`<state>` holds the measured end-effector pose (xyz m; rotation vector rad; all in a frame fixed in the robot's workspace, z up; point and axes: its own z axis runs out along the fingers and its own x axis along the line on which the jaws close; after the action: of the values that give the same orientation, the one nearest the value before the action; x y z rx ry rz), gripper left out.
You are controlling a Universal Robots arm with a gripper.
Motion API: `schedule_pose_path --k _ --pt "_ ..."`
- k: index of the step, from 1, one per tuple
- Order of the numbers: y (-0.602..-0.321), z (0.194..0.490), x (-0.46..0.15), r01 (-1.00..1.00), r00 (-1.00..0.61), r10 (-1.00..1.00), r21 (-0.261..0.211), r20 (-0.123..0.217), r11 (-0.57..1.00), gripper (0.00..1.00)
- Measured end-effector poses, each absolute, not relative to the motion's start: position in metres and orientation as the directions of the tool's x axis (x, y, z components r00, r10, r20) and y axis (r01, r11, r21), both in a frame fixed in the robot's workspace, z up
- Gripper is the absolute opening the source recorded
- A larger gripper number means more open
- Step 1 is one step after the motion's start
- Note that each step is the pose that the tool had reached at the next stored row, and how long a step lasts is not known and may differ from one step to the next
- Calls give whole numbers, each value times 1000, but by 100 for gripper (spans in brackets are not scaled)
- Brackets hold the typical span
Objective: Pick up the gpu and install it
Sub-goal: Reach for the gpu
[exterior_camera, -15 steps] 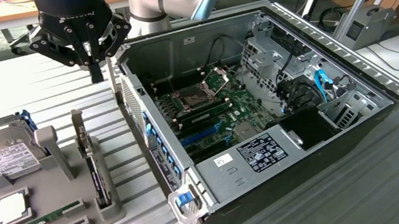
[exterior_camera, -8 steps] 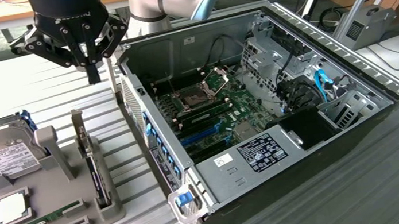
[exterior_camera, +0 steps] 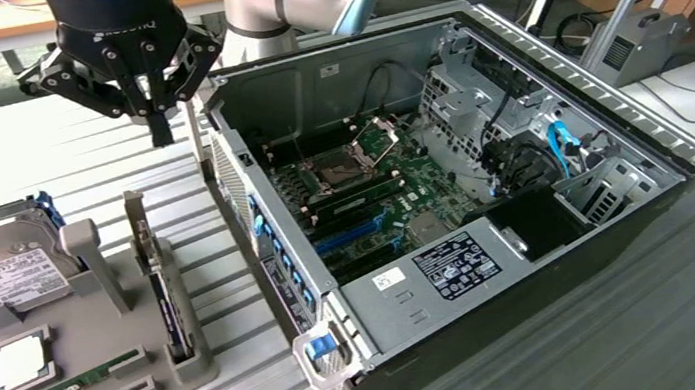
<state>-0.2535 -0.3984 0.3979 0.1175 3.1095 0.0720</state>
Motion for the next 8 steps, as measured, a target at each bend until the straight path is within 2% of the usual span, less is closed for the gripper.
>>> schedule_pose_path --k 8 --pt "-400 398 -253 75 -997 76 47 -27 996 11"
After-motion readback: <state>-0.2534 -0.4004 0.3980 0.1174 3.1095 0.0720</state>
